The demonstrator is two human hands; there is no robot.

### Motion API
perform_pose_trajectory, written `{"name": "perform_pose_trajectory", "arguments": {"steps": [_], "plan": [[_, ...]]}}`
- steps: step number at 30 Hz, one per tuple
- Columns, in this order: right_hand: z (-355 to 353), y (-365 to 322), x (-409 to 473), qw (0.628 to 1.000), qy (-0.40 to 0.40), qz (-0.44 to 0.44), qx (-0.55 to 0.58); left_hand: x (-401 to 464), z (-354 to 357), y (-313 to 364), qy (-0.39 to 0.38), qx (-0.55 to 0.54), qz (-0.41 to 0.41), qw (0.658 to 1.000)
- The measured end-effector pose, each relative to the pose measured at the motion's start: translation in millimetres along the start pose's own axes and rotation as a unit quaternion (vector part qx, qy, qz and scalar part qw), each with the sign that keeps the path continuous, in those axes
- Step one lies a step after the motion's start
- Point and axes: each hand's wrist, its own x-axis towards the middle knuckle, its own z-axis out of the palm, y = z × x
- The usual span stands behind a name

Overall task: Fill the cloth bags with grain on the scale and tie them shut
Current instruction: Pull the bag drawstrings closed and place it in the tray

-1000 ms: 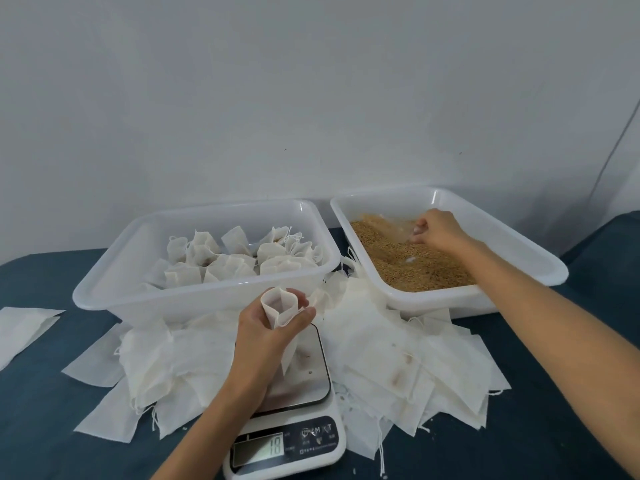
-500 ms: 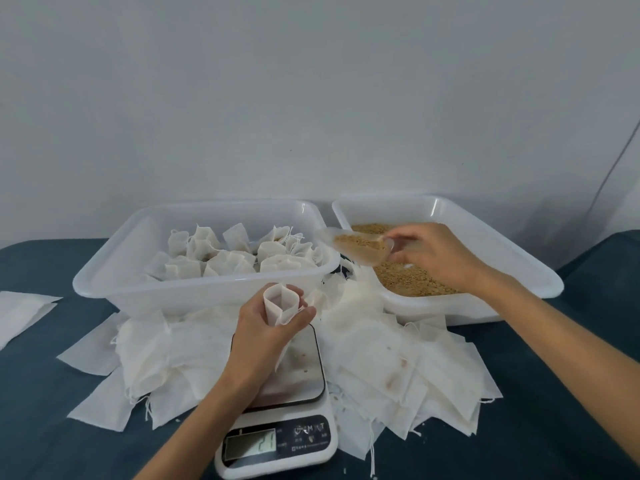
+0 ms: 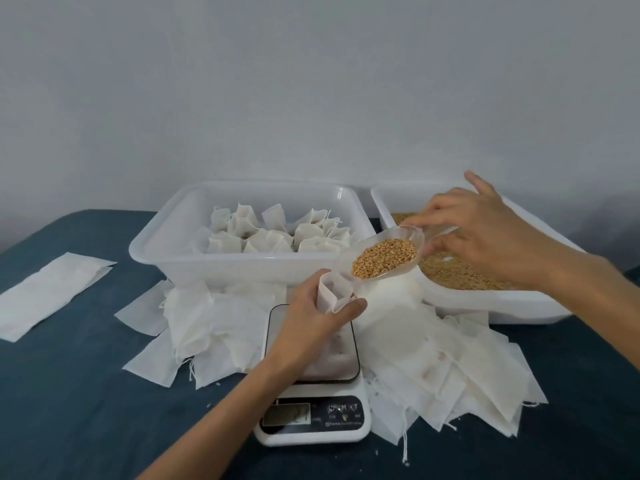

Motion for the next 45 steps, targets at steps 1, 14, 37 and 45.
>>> {"name": "perform_pose_trajectory", "arguments": {"steps": [1,14,37,45], "plan": [[-1,-1,0,1.0,0.0,-0.005,-0.012,0,0,0,0.0,-0.001,0.0,1.0],[-8,-17,7,0.994,0.025,-0.049,-0.093,1,-2,3,-0.009,-0.029,0.005,1.0],[-10,-21,9,0.993,0.011,-0.047,-0.111,1,-2,4,0.009,-0.025,-0.001,1.0],[-9,-25,9,0.991,0.008,-0.049,-0.123,4,-5,1,0.013,-0.023,-0.012,1.0]]}}
